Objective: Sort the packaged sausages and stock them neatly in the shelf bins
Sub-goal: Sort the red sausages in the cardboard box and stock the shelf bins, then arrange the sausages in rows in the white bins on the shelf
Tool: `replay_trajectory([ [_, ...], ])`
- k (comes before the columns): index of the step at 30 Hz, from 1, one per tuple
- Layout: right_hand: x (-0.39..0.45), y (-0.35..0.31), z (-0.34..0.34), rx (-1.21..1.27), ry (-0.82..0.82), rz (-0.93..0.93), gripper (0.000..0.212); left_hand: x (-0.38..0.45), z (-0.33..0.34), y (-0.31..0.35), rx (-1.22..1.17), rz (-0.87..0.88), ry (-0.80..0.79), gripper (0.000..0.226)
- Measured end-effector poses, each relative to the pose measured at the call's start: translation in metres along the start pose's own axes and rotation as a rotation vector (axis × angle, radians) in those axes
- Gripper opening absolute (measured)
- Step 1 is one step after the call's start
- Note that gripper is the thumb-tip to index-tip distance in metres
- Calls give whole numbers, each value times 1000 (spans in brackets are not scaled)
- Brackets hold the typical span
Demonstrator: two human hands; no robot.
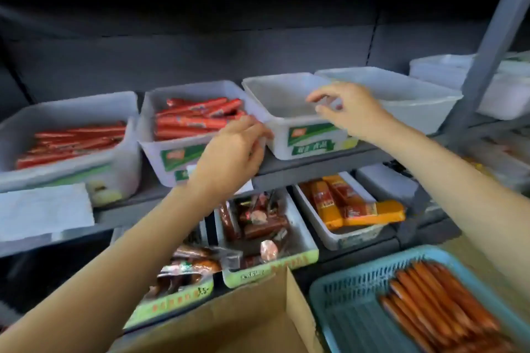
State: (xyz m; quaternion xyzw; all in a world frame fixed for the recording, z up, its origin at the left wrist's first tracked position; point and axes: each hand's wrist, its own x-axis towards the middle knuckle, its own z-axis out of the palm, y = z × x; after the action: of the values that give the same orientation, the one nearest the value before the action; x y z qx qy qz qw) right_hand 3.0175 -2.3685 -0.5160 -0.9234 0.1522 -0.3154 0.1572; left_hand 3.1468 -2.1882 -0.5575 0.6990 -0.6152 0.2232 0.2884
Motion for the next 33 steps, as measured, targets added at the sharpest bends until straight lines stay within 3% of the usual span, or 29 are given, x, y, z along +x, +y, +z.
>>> replay_trajectory([
  [5,-116,92,-17,-16,-41,167,20,-19,119,89,-128,182,-190,35],
  [9,-224,202,17,-75,-202,430,17,-52,235,152,-232,41,-440,36],
  [13,-322,310,60,-142,-574,780,66,-91,338,189,-201,-177,-859,42],
  [16,-356,361,76,-147,-659,963,93,-104,391,208,-219,-407,-1022,39],
  [21,-341,400,103,-242,-825,989,115,-89,462,233,-398,-847,-1036,27],
  [23,-332,405,119,-337,-875,998,123,-77,493,240,-512,-1109,-1032,37],
  [25,-330,405,131,-430,-890,983,129,-70,522,248,-523,-1287,-1038,66],
  [28,-337,405,139,-459,-864,937,132,-67,541,260,-309,-1363,-1052,84],
  [33,-340,406,139,-449,-900,857,125,-71,546,255,-315,-1429,-974,87],
])
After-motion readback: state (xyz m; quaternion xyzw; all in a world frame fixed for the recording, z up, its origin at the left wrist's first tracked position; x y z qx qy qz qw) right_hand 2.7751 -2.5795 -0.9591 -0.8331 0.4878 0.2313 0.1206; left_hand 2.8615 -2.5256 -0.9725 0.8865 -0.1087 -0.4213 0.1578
